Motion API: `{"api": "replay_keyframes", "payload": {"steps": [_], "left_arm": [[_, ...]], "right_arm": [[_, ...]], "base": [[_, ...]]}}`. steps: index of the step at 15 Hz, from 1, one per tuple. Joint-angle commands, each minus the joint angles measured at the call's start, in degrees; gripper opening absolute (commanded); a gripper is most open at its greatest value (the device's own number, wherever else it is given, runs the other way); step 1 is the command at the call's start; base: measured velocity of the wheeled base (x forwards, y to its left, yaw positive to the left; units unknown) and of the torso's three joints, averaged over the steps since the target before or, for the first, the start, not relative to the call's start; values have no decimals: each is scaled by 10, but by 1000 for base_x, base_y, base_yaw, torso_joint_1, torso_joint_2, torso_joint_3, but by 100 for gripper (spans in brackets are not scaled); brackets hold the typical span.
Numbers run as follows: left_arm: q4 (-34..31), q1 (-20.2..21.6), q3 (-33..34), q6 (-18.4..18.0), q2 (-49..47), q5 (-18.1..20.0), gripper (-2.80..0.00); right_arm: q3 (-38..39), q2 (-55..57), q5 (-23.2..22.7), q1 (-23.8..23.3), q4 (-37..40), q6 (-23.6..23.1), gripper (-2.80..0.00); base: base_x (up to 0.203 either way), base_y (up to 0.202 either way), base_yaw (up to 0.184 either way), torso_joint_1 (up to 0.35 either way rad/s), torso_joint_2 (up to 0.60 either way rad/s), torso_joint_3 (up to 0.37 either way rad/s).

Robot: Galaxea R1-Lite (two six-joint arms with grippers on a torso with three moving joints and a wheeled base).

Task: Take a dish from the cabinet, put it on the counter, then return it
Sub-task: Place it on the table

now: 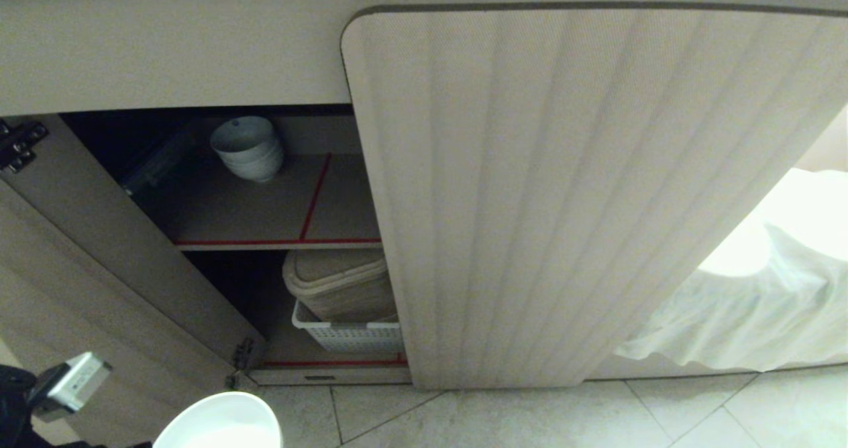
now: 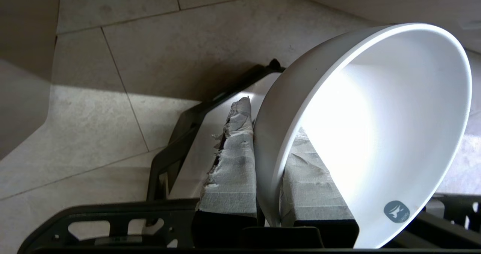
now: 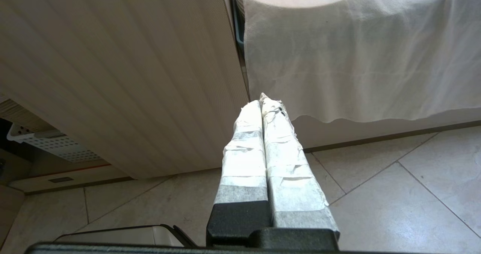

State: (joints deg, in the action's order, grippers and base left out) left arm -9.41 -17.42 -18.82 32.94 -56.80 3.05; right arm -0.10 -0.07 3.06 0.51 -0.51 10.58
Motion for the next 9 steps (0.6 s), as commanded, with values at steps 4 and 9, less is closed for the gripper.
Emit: {"api": "replay_keyframes", "payload": {"steps": [4, 9], "left_arm": [[-4, -4, -3, 0, 17, 1, -280], [-4, -4, -4, 0, 16, 1, -280]], "right_arm": [[0, 1, 0, 0, 0, 1, -280], [0, 1, 0, 0, 0, 1, -280]], "base": [[0, 0, 0, 0, 0, 0], [0, 0, 0, 0, 0, 0]]}}
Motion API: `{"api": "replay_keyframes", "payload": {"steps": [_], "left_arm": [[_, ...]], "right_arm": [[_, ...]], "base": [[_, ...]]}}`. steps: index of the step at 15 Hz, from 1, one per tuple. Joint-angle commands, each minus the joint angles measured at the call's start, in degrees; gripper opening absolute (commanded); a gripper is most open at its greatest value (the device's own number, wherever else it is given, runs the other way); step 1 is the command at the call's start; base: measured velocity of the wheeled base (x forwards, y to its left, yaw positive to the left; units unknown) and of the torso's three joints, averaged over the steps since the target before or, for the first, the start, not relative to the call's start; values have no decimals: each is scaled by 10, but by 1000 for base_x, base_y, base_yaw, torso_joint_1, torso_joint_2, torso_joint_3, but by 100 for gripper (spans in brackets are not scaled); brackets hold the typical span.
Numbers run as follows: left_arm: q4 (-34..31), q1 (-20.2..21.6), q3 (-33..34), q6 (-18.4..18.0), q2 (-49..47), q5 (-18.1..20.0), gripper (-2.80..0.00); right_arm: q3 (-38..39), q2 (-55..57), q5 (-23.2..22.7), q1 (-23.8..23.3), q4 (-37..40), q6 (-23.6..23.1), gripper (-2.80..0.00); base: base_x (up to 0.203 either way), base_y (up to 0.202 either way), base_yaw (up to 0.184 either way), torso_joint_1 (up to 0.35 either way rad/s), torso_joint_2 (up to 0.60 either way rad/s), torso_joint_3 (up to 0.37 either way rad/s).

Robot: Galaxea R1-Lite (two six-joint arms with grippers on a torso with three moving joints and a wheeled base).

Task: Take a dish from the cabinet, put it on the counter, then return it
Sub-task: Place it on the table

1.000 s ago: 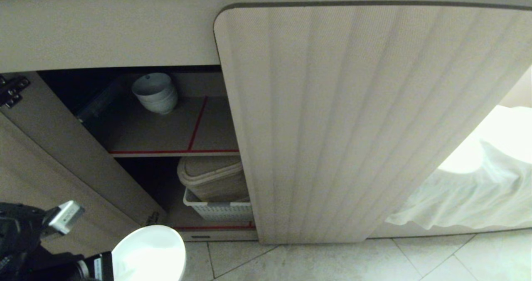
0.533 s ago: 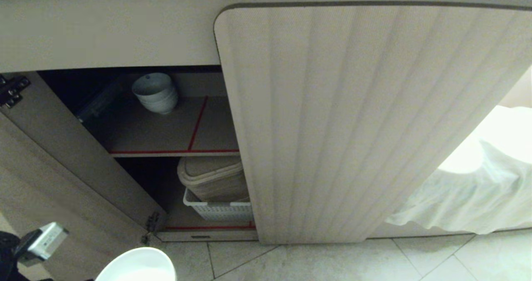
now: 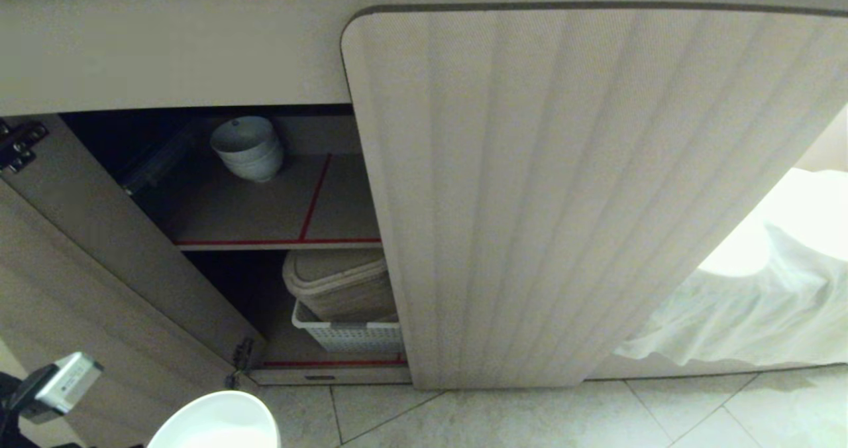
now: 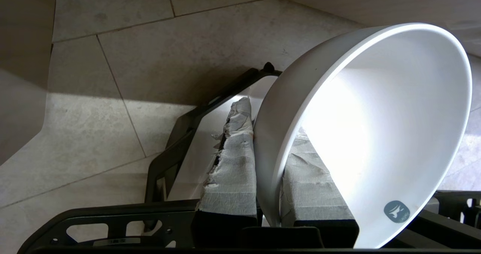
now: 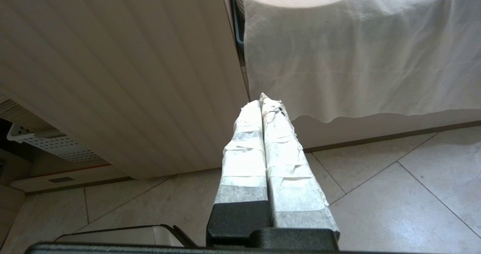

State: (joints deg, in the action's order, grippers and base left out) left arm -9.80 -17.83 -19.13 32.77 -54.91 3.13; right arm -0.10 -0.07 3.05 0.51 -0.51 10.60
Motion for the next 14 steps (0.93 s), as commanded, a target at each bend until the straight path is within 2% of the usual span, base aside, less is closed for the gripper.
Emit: {"api": "replay_keyframes", "payload": {"steps": [1, 14], "left_arm": [[0, 0, -2, 2, -5, 0, -280], [0, 0, -4, 2, -8, 1, -280]], "right_arm": [[0, 1, 0, 0, 0, 0, -280], [0, 1, 0, 0, 0, 0, -280]], "base": [[0, 0, 0, 0, 0, 0], [0, 0, 0, 0, 0, 0]]}}
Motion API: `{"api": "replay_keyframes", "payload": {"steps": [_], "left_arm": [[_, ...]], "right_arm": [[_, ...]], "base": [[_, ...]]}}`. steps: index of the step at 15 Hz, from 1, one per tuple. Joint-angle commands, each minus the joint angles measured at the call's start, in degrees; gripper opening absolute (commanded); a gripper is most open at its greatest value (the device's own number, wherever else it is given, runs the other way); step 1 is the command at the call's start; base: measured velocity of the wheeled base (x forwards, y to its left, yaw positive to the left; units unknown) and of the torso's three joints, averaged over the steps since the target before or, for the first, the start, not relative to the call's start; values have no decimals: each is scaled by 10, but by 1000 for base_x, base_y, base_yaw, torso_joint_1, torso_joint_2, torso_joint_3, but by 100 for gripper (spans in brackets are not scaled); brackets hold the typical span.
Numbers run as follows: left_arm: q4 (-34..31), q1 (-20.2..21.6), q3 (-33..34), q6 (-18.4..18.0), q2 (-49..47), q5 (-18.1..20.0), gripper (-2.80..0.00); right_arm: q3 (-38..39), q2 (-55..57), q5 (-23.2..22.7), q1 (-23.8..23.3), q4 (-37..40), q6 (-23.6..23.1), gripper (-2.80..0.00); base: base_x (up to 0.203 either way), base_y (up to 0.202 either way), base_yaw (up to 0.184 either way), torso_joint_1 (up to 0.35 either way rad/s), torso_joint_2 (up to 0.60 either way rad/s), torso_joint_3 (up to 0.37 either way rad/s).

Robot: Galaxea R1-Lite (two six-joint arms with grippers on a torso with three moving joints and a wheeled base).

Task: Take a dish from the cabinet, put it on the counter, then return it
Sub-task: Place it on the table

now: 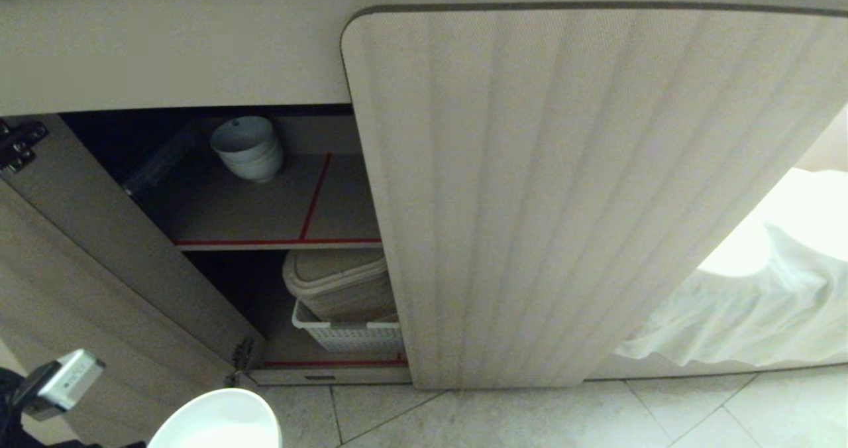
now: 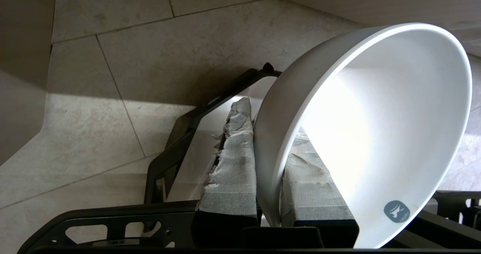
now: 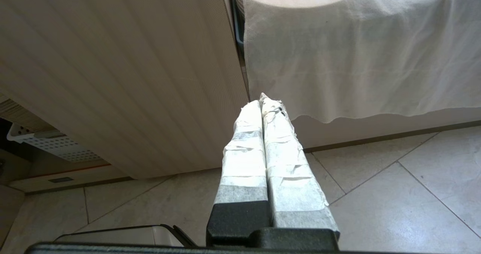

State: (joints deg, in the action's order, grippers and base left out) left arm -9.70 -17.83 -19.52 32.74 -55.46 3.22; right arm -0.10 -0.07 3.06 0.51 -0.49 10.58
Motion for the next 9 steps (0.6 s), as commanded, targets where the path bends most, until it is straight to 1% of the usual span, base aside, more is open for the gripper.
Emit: {"api": "replay_keyframes", "payload": {"steps": [1, 9], "left_arm": [[-1, 0, 0, 2, -2, 0, -280], [0, 0, 0, 2, -2, 0, -280]], "right_arm": [[0, 1, 0, 0, 0, 1, -280], [0, 1, 0, 0, 0, 1, -280]], "base": [[0, 0, 0, 0, 0, 0], [0, 0, 0, 0, 0, 0]]}}
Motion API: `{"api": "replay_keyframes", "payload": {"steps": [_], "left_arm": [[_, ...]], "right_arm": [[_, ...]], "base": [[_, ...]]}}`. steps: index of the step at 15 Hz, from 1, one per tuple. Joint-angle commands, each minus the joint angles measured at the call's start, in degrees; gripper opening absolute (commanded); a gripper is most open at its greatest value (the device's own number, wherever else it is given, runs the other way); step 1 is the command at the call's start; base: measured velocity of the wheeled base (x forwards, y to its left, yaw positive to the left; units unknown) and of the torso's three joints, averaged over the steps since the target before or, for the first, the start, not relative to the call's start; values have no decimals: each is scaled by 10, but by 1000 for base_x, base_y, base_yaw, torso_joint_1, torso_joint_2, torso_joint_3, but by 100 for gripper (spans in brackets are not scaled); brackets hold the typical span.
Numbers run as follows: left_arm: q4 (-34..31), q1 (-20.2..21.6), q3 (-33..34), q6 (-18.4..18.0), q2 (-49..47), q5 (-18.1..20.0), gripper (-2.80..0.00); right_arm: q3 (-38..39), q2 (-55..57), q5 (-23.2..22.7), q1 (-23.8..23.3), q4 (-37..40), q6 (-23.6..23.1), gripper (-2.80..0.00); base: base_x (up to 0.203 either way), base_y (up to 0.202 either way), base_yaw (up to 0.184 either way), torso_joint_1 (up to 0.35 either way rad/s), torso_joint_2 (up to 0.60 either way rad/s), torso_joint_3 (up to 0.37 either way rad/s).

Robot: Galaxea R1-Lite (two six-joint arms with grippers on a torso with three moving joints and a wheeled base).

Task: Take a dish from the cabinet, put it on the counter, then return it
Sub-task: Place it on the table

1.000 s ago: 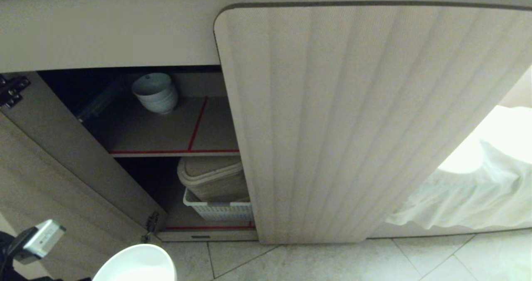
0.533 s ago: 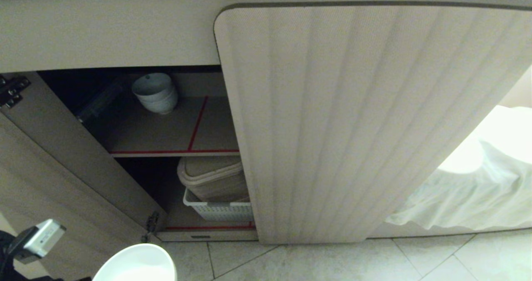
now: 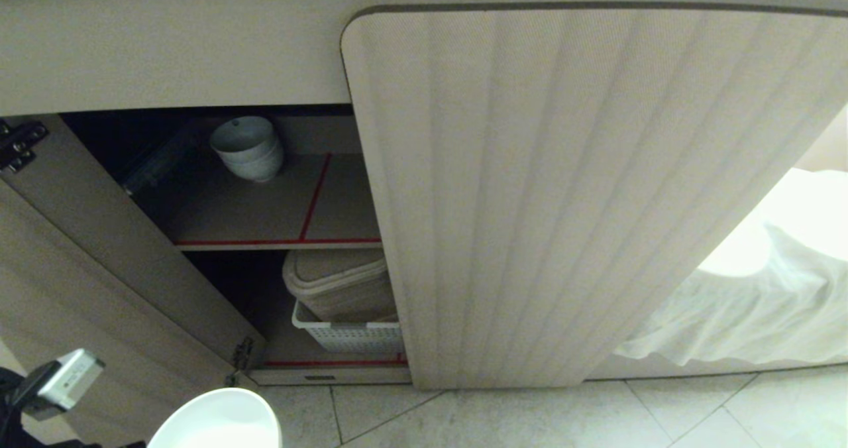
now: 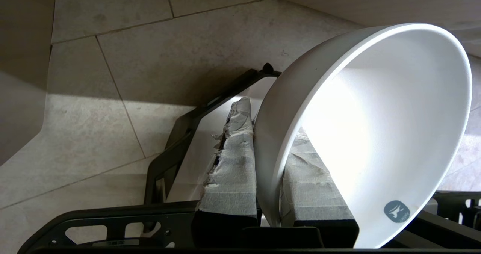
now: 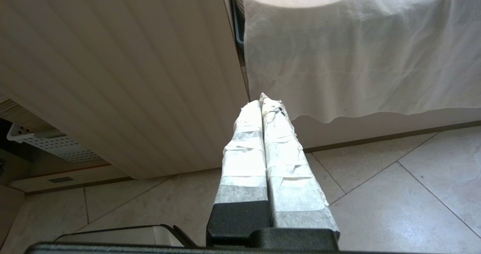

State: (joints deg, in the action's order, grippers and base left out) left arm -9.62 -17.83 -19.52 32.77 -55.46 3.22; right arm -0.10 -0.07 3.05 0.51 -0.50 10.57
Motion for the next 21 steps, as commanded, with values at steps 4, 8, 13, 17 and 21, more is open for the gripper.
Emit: {"api": "replay_keyframes", "payload": {"steps": [4, 8, 13, 17, 21], "left_arm": [[0, 0, 0, 2, -2, 0, -280], [-1, 0, 1, 2, -3, 0, -280], [0, 0, 0, 2, -6, 1, -280], [0, 0, 0, 2, -7, 1, -280], [0, 0, 0, 2, -7, 1, -280]], "right_arm": [[0, 1, 0, 0, 0, 1, -280], [0, 1, 0, 0, 0, 1, -280], [0, 1, 0, 0, 0, 0, -280], [0, 1, 0, 0, 0, 0, -280], [0, 1, 0, 0, 0, 1, -280]], "base": [[0, 0, 0, 0, 0, 0], [0, 0, 0, 133, -134, -139], [0, 0, 0, 191, -493, -221], [0, 0, 0, 88, -448, -226], [0, 0, 0, 300, -465, -248]]}}
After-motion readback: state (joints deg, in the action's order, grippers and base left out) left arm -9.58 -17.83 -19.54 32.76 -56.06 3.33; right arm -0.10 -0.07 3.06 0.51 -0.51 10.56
